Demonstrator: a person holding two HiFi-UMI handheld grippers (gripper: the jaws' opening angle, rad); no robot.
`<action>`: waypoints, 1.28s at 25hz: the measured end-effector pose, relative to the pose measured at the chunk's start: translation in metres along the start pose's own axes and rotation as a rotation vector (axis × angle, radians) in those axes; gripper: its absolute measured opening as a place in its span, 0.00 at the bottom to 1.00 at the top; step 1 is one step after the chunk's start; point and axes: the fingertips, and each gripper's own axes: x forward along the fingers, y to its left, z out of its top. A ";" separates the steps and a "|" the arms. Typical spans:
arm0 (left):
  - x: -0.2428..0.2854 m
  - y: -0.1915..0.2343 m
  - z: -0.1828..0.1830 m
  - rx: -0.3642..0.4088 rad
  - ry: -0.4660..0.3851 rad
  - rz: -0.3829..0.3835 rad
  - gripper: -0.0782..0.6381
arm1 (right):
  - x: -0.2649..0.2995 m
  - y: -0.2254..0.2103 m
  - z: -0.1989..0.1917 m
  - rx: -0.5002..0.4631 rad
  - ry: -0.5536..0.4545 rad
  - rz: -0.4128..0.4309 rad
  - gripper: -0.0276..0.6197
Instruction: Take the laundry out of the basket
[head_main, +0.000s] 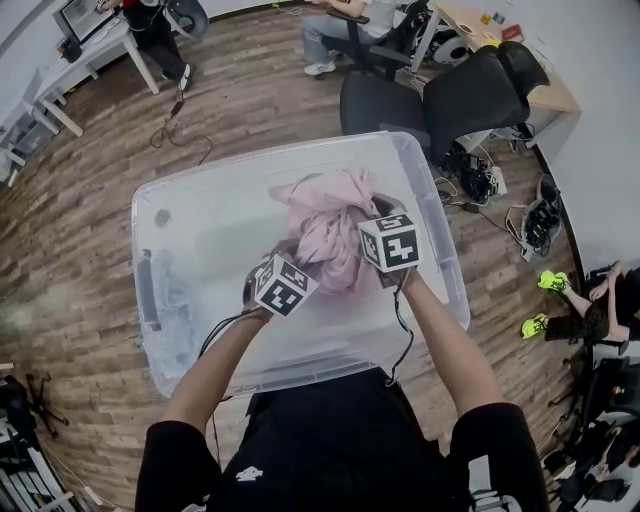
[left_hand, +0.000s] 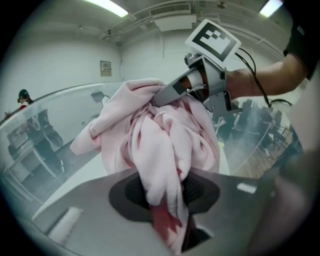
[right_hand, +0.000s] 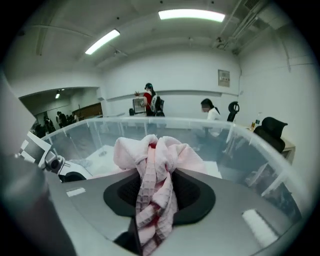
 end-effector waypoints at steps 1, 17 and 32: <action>-0.008 0.003 0.009 0.005 -0.025 0.023 0.30 | -0.010 0.002 0.013 -0.003 -0.050 -0.001 0.26; -0.139 0.024 0.103 0.004 -0.359 0.374 0.30 | -0.153 0.040 0.118 0.020 -0.601 0.062 0.26; -0.181 0.008 0.121 -0.042 -0.481 0.580 0.30 | -0.195 0.052 0.122 0.037 -0.763 0.248 0.26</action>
